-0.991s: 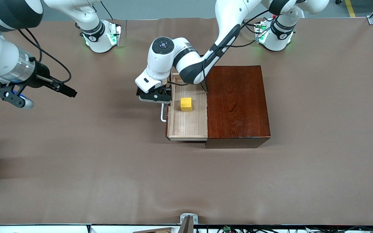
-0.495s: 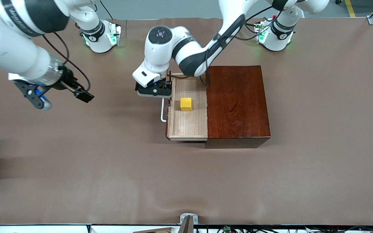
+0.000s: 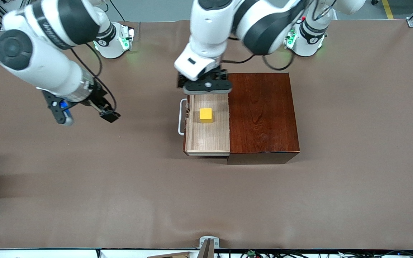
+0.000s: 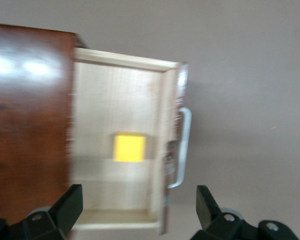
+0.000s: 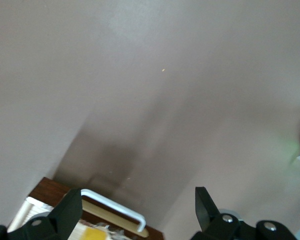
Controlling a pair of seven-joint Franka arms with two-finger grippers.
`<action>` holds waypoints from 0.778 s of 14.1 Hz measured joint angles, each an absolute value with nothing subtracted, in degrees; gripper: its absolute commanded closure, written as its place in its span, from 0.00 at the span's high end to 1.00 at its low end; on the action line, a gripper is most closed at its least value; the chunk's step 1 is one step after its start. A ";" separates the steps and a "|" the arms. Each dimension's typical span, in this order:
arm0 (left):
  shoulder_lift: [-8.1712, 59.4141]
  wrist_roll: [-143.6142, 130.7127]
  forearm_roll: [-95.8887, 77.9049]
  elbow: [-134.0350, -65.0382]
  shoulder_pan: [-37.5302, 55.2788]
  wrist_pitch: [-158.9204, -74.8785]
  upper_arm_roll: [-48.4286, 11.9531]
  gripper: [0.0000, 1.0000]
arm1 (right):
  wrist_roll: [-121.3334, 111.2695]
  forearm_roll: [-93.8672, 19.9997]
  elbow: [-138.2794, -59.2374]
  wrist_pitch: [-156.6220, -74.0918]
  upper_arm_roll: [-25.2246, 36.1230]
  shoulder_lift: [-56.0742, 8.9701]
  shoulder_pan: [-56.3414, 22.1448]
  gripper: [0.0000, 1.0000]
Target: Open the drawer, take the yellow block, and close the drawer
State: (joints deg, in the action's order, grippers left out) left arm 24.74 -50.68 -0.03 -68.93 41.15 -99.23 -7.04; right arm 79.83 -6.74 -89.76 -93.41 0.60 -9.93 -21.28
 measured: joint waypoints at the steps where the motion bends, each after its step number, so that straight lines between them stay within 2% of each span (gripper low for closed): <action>1: 23.59 -48.74 0.01 -69.32 39.68 -96.84 -6.96 1.00 | 82.84 -6.74 -89.76 -94.79 0.59 -10.76 -22.77 1.00; 5: 19.10 -38.77 0.42 -72.51 31.54 -91.90 -6.64 1.00 | 93.88 -6.74 -89.74 -100.19 0.56 -14.30 -28.75 1.00; 11: 11.15 -27.27 0.47 -80.75 16.85 -91.38 -6.71 1.00 | 111.99 -6.72 -89.21 -108.20 0.57 -20.47 -35.75 1.00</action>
State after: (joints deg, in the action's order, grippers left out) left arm 11.15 -27.27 0.47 -80.75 16.85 -91.38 -6.71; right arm 111.99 -6.72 -89.21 -108.20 0.57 -20.47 -35.75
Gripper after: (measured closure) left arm 0.000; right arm 0.000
